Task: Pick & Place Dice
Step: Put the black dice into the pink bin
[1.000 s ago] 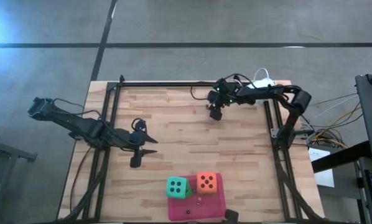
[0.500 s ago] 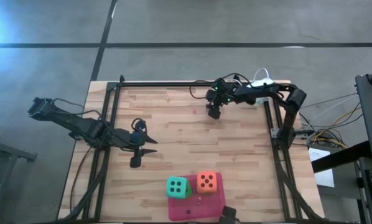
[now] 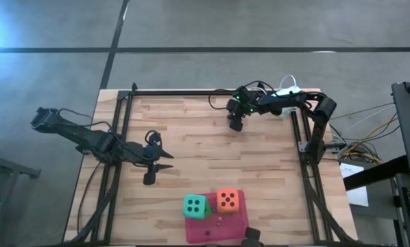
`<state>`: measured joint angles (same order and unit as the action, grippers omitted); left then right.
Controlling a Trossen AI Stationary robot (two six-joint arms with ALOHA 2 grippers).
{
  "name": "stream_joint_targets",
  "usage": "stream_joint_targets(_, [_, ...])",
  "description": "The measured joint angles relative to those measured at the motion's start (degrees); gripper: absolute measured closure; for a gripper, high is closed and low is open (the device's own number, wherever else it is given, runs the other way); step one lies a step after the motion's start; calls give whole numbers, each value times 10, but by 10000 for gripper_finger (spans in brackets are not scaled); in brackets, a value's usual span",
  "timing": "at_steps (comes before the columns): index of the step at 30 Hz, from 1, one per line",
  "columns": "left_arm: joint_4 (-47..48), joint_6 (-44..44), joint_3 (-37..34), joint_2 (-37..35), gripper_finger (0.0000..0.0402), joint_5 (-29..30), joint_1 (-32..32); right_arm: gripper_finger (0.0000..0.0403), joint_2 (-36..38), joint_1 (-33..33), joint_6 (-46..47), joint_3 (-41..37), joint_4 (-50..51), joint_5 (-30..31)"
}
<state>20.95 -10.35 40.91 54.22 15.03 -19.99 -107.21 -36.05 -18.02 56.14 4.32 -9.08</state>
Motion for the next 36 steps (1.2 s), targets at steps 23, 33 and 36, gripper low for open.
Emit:
stream_joint_targets(23, [0, 0, 0, 0, 211, 0, 0, 357, 28, 5, 7, -1, 27, 0])
stream_joint_targets(33, [0, -1, 0, 0, 223, 0, 0, 357, 149, 65, 17, -1, 92, 2])
stream_joint_targets(36, [0, -1, 0, 0, 229, 0, 0, 357, 198, 102, 27, -1, 108, 3])
